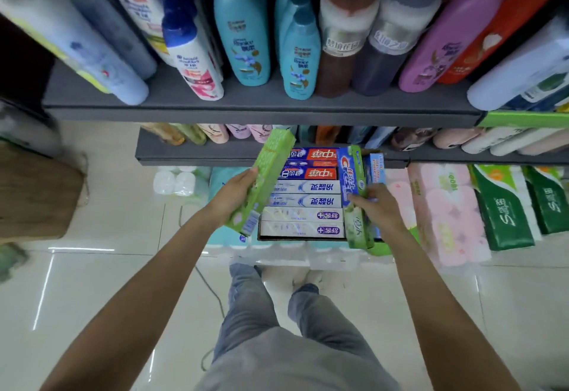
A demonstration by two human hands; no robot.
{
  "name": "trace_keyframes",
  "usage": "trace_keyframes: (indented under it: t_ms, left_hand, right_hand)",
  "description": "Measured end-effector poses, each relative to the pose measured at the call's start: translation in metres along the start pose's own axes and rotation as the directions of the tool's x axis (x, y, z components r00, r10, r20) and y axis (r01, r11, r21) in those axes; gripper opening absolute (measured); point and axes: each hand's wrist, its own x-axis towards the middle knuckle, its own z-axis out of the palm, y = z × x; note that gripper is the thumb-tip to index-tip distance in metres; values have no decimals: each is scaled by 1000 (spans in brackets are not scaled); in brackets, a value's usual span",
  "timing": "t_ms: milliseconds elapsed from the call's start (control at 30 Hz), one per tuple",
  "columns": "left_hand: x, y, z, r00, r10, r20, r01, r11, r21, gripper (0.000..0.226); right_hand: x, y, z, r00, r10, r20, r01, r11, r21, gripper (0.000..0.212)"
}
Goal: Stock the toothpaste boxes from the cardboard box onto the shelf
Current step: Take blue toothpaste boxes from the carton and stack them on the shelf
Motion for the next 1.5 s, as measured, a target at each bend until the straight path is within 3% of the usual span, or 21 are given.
trace_keyframes:
  t_ms: [67, 133, 200, 300, 400, 500, 567, 667, 733, 800, 867, 933, 1033, 1100, 1167, 1233, 1300, 1367, 1433, 1500]
  left_hand:
    - [-15, 6, -8, 998, -10, 56, 17, 991, -132, 30]
    - [-30, 12, -18, 995, 68, 78, -60, 993, -99, 32]
    - [-48, 22, -30, 980, 189, 58, -186, 981, -52, 44]
    - [-78, 44, -59, 899, 436, -39, -437, 899, -25, 53]
    - [-108, 78, -99, 744, 651, -154, -648, 758, 75, 49]
    - [-134, 117, -141, 579, 771, -265, -755, 630, 181, 48]
    - [-143, 139, -164, 482, 811, -330, -790, 566, 236, 52]
    - [-147, 164, -191, 400, 830, -390, -839, 503, 209, 66]
    - [-145, 176, -201, 392, 824, -409, -859, 487, 158, 67]
    - [-142, 188, -205, 410, 798, -442, -871, 486, 70, 52]
    - [-140, 200, -206, 473, 753, -457, -876, 458, -153, 33]
    - [-137, 210, -209, 525, 717, -459, -851, 425, -310, 30]
    - [-133, 223, -210, 540, 717, -441, -840, 425, -338, 29]
    - [-129, 229, -207, 545, 724, -423, -835, 422, -353, 24]
    - [-124, 237, -203, 550, 731, -404, -830, 425, -361, 19]
    - [-116, 246, -195, 540, 737, -407, -838, 426, -341, 25]
    - [-109, 258, -183, 520, 754, -401, -848, 396, -352, 44]
    - [-105, 270, -167, 490, 788, -373, -860, 369, -351, 46]
    - [-99, 282, -159, 466, 815, -345, -882, 397, -254, 50]
    - [-92, 290, -163, 427, 830, -358, -904, 395, -163, 75]
  right_hand:
    - [-26, -18, -5, 995, -66, 81, 56, 991, 123, 31]
    - [-49, -41, -9, 967, -214, 141, 190, 968, 165, 27]
    - [-72, -74, -14, 890, -414, 192, 389, 908, 155, 27]
    - [-109, -144, -27, 687, -691, 224, 678, 721, 145, 34]
    - [-141, -225, -43, 453, -880, 144, 890, 455, -20, 41]
    - [-151, -303, -51, 206, -976, 77, 955, 183, -235, 41]
    - [-148, -353, -47, 135, -989, 58, 939, 109, -327, 42]
    - [-131, -418, -30, 138, -982, 126, 886, 66, -458, 43]
    - [-114, -449, -13, 162, -963, 213, 851, 27, -525, 43]
    - [-98, -471, 6, 195, -936, 293, 818, -10, -575, 42]
    - [-84, -487, 23, 253, -902, 349, 776, -26, -630, 41]
    - [-70, -499, 38, 306, -877, 371, 728, -35, -684, 41]
    - [-56, -506, 51, 349, -872, 343, 696, -5, -718, 35]
    - [-62, -504, 52, 305, -910, 282, 788, 75, -610, 33]
    - [-86, -497, 51, 254, -943, 214, 920, 167, -355, 29]
    - [-113, -481, 55, 285, -918, 276, 958, 280, -59, 26]
    - [-134, -463, 62, 310, -852, 422, 906, 399, 141, 36]
    - [-141, -451, 65, 314, -832, 457, 864, 450, 227, 44]
    - [-141, -451, 54, 356, -859, 367, 848, 462, 258, 40]
    - [-131, -455, 36, 358, -895, 266, 896, 410, 170, 38]
